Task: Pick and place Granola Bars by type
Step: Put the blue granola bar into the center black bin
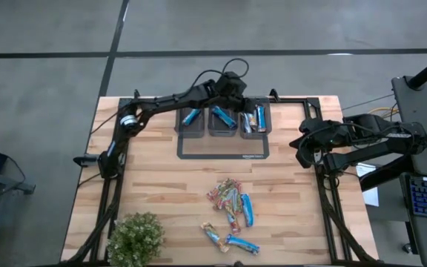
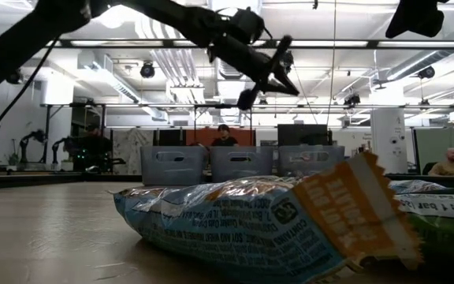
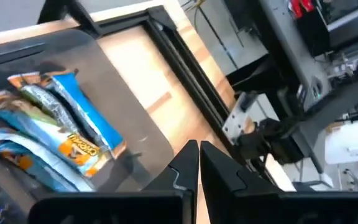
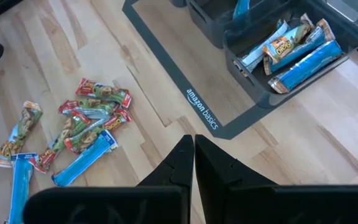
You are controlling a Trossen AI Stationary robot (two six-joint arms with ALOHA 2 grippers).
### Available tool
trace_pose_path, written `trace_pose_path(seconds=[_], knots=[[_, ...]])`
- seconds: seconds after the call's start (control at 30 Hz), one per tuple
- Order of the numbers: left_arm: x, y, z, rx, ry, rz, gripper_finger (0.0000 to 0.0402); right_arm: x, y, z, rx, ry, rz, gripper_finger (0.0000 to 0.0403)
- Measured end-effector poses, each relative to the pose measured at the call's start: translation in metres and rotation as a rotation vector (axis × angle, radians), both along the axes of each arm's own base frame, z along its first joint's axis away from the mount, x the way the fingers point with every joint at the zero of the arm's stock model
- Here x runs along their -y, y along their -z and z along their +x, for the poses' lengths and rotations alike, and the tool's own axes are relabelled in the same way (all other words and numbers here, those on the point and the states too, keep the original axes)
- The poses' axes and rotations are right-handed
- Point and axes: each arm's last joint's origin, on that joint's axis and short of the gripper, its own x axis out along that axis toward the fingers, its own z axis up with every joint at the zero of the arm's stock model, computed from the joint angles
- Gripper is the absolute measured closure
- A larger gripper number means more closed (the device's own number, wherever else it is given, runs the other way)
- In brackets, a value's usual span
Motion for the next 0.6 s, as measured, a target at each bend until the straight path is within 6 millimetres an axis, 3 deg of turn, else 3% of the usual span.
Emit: trace_pose_path(seconds=[0.27, 0.6], knots=[[0.021, -0.028, -0.008, 0.031, 0.051, 0.055, 0.0401, 0.000, 0.000, 0.000, -0.001, 0.002, -0.002, 0.0394], [0.078, -0.068, -0.017, 0.063, 0.210, 0.266, 0.0401, 0.000, 0.000, 0.001, 0.003, 0.002, -0.001, 0.0394]])
